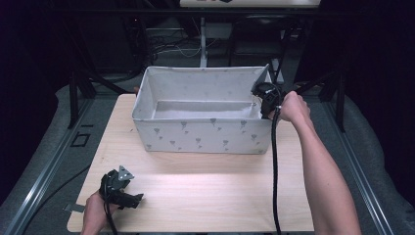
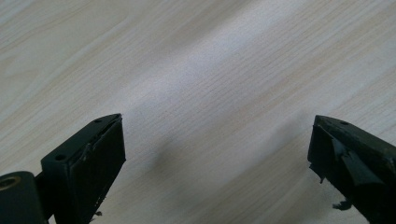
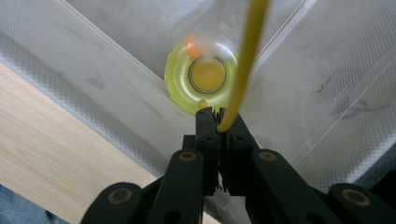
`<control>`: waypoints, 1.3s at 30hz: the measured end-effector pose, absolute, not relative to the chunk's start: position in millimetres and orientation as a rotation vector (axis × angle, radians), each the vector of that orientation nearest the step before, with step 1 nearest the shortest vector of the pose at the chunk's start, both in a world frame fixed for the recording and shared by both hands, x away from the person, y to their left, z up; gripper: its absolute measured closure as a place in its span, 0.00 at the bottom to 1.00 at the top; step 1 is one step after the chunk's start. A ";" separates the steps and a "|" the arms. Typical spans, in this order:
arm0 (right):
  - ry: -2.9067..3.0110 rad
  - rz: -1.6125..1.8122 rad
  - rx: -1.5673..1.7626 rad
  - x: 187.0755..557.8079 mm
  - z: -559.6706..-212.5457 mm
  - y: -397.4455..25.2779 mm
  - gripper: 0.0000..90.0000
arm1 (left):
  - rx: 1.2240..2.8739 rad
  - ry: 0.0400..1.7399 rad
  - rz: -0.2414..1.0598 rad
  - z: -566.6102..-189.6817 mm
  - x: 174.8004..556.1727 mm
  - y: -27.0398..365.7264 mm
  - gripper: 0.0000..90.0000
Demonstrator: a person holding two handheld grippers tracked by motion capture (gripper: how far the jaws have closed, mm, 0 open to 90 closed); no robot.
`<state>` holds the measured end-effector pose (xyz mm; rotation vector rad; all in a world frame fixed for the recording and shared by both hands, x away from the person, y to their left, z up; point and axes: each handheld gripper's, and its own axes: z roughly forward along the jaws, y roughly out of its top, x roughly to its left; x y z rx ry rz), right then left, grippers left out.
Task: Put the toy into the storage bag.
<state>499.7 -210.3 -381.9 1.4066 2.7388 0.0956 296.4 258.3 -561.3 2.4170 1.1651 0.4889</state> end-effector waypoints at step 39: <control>2.662 0.437 1.229 421.7 -280.8 -194.5 0.18 | 2.405 1.171 0.493 -561.0 296.1 257.0 0.05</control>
